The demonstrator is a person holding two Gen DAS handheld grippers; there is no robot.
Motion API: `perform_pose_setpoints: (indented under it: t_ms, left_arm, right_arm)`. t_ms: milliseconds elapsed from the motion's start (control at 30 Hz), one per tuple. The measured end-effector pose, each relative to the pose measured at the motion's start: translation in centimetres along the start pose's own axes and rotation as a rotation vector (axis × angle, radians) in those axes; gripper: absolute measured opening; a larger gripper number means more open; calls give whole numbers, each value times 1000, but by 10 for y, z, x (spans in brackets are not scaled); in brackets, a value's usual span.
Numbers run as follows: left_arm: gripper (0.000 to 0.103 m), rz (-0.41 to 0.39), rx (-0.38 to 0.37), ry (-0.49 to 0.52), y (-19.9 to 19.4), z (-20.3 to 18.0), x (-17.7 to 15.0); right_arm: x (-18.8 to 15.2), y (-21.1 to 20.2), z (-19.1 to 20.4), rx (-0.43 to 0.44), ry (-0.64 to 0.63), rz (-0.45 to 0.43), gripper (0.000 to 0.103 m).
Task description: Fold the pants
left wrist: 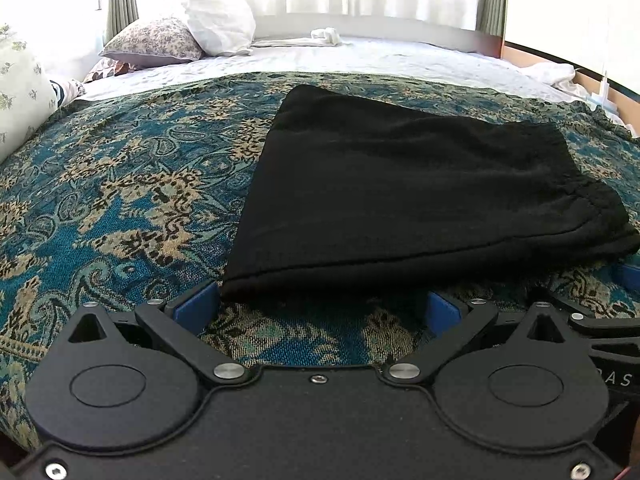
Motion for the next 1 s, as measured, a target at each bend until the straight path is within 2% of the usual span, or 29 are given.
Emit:
perform_pose_setpoints:
  t_ms: [1000]
  left_arm:
    - [103,-8,-5,4,-2,0,-1]
  right_arm:
    - [-1,0,0,0,1,5,103]
Point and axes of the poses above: each gripper's, at about its wrist camera, not at the fingertips, and y roughly the way its jaws point, z to its left, x to its top, the point moved 10 cm from there along y, roughly the way its jaws point, and after that the axes turned 11 degrees about x, right-handed, at the moved point
